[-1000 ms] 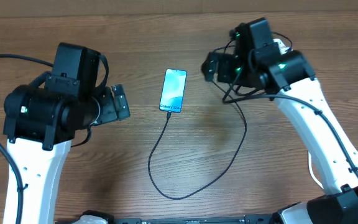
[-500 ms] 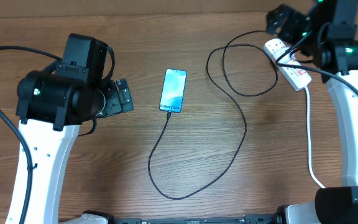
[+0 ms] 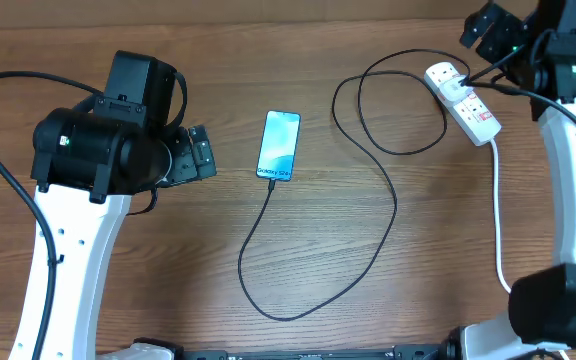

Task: Plug charger to phone and switch on socket
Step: 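Move the right gripper to the power strip's switch beside the plug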

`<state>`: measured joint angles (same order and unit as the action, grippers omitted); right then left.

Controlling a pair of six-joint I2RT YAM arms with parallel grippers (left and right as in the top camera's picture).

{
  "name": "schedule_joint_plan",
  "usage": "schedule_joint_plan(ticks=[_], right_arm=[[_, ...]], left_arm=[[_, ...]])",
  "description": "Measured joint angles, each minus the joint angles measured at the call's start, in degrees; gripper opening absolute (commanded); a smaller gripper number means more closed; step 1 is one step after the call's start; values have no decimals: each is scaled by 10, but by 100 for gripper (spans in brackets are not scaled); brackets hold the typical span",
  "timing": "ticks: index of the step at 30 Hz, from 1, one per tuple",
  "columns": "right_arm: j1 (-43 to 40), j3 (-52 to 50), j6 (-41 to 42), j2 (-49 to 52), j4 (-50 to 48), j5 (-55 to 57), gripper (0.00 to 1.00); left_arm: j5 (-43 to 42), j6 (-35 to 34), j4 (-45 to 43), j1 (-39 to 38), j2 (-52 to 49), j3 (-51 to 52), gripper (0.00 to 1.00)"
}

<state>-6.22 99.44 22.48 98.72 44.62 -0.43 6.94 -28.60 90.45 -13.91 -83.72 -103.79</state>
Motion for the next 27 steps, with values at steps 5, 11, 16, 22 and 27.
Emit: schedule_joint_plan(ticks=[5, 11, 16, 22, 27], right_arm=[[0, 0, 0, 31, 0, 0, 100], [0, 0, 0, 36, -1, 4, 100], [0, 0, 0, 36, -13, 55, 100], [0, 0, -1, 40, -54, 159, 100], [0, 0, -16, 62, -92, 232, 100]], left_arm=[[0, 0, 0, 0, 0, 0, 100], [0, 0, 0, 0, 0, 0, 100], [0, 0, 0, 0, 0, 0, 100], [0, 0, 0, 0, 0, 0, 100], [0, 0, 0, 0, 0, 0, 100]])
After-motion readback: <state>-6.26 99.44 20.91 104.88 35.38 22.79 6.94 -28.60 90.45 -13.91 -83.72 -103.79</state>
